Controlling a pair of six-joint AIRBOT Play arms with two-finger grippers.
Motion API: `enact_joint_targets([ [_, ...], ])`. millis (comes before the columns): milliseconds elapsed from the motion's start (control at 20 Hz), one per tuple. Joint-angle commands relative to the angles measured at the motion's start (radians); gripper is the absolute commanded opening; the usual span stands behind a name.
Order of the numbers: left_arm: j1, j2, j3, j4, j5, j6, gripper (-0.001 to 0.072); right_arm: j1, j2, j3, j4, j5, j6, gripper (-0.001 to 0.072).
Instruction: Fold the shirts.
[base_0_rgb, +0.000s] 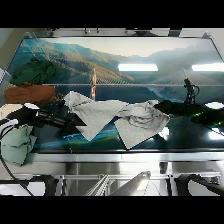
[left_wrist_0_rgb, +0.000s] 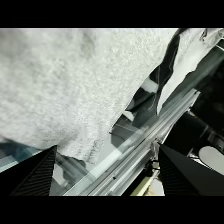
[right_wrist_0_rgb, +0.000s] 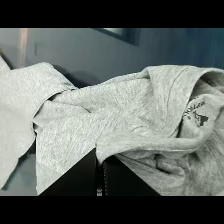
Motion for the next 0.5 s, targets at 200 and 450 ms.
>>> enact_joint_targets([
  [200, -0.188, -0.074, 0.139, 0.243, 0.084, -0.185, 0.0608, 0.001, -0.001, 0.0, 0.0, 0.005, -0.001, 0.0019],
  [450, -0.248, -0.174, 0.304, 0.239, 0.02, -0.142, 0.0019, -0.002, 0.0, 0.0, -0.002, 0.035, -0.002, 0.0019],
])
